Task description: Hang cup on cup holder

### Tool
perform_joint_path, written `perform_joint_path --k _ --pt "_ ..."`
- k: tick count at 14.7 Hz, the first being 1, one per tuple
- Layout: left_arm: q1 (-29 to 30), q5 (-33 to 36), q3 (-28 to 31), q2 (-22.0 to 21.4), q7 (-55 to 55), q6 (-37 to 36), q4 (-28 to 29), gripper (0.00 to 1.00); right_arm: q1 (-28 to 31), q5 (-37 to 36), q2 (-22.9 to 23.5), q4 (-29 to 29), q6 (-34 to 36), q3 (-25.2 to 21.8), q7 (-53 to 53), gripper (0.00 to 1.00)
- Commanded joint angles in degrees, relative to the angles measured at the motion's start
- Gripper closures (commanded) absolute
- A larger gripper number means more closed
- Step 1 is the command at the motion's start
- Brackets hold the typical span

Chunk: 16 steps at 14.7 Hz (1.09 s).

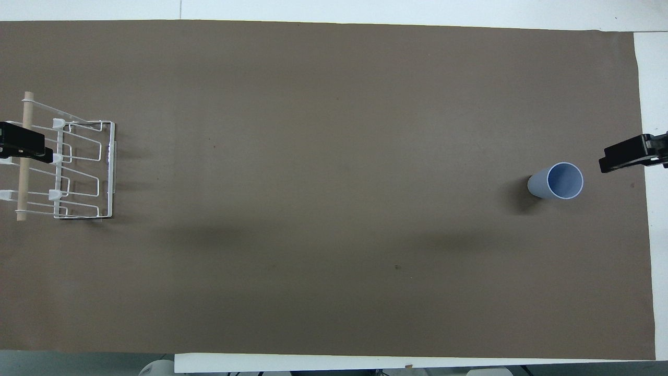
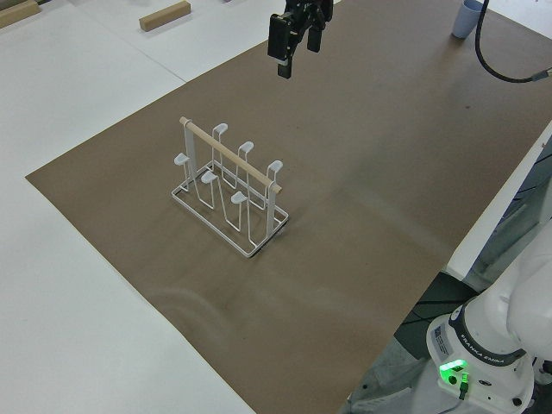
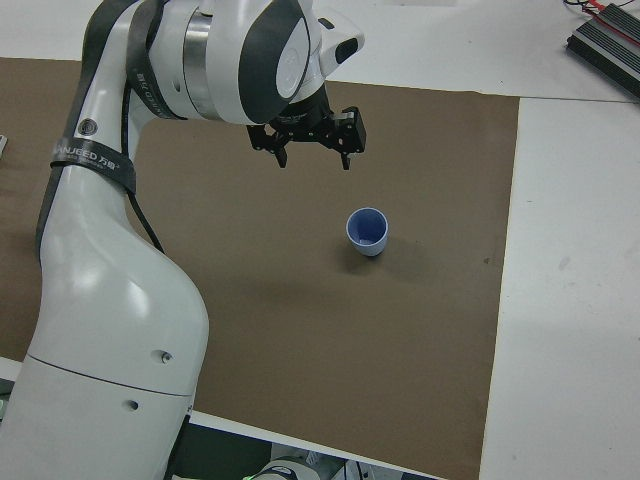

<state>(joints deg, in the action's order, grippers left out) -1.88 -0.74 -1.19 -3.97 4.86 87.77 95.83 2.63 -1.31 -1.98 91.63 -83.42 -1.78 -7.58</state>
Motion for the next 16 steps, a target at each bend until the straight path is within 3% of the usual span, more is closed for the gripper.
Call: perform_joint_path --k 1,5,8,10,16 --pt "-0.05 0.30 0.22 -0.52 -0.20 -0.23 0.59 0.00 0.36 -0.45 0.40 -0.84 0.63 0.37 0.90 0.00" --pt "-0.05 0.30 0.22 -0.52 -0.20 -0.23 0.59 0.00 0.27 -1.58 -0.83 1.95 -0.94 0.37 -0.06 0.00" --pt "-0.05 0.30 0.22 -0.43 -0.12 -0.23 0.59 0.00 1.76 -2.82 -3.38 10.56 -11.55 -0.15 -6.02 0.00" --pt "-0.05 0.30 0.22 -0.52 -0.20 -0.23 0.59 0.00 5.18 -1.51 -2.34 14.96 -15.87 -0.25 -9.81 0.00" --pt "-0.05 0.30 0.22 -0.52 -0.20 -0.23 0.59 0.00 7.38 0.87 3.55 24.82 -33.62 -0.25 -15.95 0.00"
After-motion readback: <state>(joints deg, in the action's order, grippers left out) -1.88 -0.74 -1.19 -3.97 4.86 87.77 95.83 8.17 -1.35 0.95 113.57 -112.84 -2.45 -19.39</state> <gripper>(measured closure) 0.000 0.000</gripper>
